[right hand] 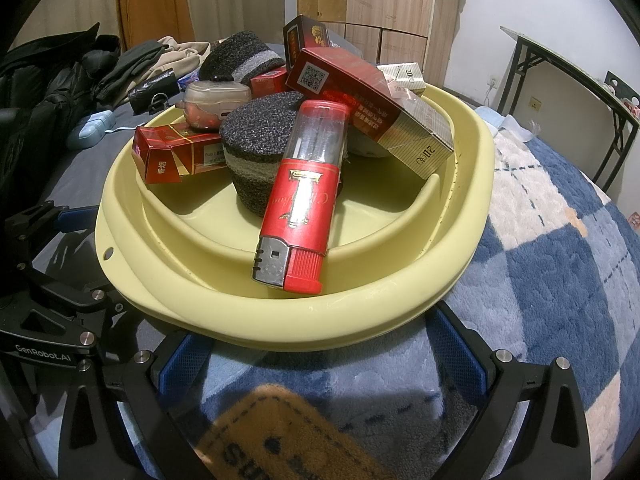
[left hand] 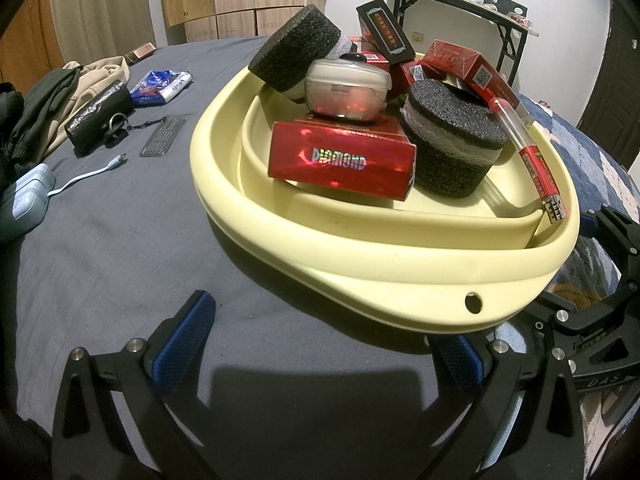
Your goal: Organize rigid objects
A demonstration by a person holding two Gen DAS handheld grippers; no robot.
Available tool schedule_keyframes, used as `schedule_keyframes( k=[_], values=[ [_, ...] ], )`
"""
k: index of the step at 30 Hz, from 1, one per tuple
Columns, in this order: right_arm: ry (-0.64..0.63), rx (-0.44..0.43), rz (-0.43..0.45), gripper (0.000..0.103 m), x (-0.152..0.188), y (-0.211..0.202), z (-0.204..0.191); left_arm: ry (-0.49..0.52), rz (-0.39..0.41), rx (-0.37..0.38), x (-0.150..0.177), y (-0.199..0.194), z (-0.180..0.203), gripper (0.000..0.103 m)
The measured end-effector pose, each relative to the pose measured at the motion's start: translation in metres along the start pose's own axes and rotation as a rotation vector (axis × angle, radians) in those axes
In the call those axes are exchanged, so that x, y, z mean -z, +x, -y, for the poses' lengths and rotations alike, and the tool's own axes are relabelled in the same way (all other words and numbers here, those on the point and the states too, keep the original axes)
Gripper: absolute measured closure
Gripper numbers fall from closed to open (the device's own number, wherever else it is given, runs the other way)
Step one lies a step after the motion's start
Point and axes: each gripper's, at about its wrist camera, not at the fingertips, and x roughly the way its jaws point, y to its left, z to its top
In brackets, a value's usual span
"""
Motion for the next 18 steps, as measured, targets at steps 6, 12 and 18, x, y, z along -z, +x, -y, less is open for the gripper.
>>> schedule_keyframes(
  k=[6,12,18],
  values=[
    [0.000,0.000,0.000,0.000,-0.0006,0.0009,-0.0008,0.000,0.000,0.000,0.0000,-0.0002,-0.0002,0.000],
    [0.000,0.000,0.000,0.000,0.0000,0.0000,0.0000,0.000,0.000,0.000,0.0000,0.0000,-0.0001,0.000],
    [0.000,0.000,0.000,0.000,0.0004,-0.0006,0.0005,0.000,0.000,0.000,0.0000,0.0000,-0.0001,0.000]
  ],
)
